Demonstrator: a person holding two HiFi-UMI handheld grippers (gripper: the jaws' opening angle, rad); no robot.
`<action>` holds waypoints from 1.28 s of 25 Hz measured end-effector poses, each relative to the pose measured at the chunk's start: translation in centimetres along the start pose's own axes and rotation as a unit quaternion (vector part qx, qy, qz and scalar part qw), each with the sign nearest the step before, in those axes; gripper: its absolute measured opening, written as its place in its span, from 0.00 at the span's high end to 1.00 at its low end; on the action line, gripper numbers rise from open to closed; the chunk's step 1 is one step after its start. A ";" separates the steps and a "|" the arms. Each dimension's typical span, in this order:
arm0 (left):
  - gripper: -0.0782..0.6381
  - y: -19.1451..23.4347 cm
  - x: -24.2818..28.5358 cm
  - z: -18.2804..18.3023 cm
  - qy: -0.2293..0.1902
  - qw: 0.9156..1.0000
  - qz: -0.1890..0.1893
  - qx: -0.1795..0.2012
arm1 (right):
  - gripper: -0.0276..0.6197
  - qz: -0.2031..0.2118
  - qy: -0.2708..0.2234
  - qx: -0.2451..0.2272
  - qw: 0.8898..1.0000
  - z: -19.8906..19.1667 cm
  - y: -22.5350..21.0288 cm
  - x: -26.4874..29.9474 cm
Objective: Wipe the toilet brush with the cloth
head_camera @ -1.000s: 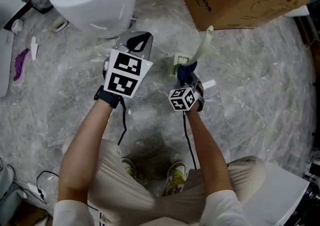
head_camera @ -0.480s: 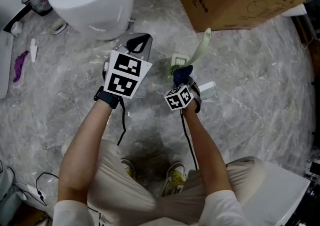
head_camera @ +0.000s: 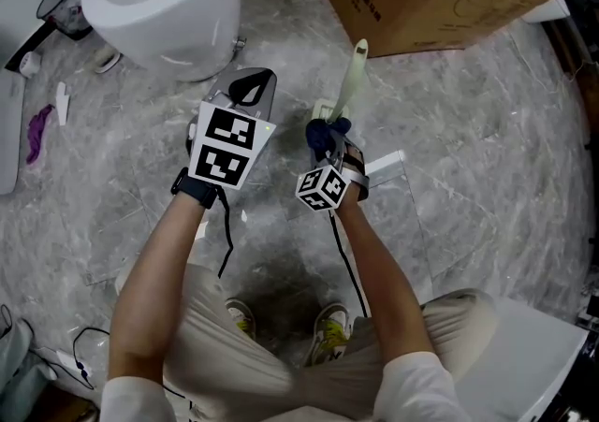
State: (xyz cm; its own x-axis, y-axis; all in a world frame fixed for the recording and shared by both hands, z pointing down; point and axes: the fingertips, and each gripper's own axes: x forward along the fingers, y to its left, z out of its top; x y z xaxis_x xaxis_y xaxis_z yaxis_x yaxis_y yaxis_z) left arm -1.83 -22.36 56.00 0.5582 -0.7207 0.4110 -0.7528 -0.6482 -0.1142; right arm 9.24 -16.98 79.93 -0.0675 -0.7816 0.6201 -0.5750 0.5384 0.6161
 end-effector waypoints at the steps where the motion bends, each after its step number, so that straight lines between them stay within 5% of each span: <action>1: 0.89 0.0 0.0 -0.1 0.002 1.000 0.000 0.001 | 0.71 0.002 0.005 0.000 1.000 -0.2 0.0 0.3; 12: 0.89 0.2 -0.3 -0.5 0.007 1.000 0.001 0.007 | 0.71 0.036 0.045 0.108 0.993 -3.0 -0.4 1.7; 21: 0.89 0.4 -0.2 -0.5 0.000 1.000 -0.001 0.005 | 0.71 0.016 0.060 0.097 0.993 -3.9 -1.5 1.0; 24: 0.89 0.8 0.0 0.2 -0.014 1.000 0.002 0.008 | 0.71 0.014 0.067 0.060 0.996 -4.3 -1.4 0.2; 28: 0.89 0.9 0.7 1.6 -0.036 0.999 0.001 -0.015 | 0.70 -0.011 0.033 -0.050 0.998 -3.8 -3.5 -2.1; 32: 0.89 -0.4 1.7 3.7 -0.067 0.998 -0.011 -0.009 | 0.70 -0.061 -0.034 -0.205 0.976 -1.6 -8.9 -5.3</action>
State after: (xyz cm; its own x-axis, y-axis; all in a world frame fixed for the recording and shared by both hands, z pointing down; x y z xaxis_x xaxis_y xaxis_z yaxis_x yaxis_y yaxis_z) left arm 0.71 -24.18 53.42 0.6152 -0.7339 0.2879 -0.7457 -0.6602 -0.0897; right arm 16.04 -17.09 71.90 -0.0817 -0.8595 0.5045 -0.2082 0.5097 0.8348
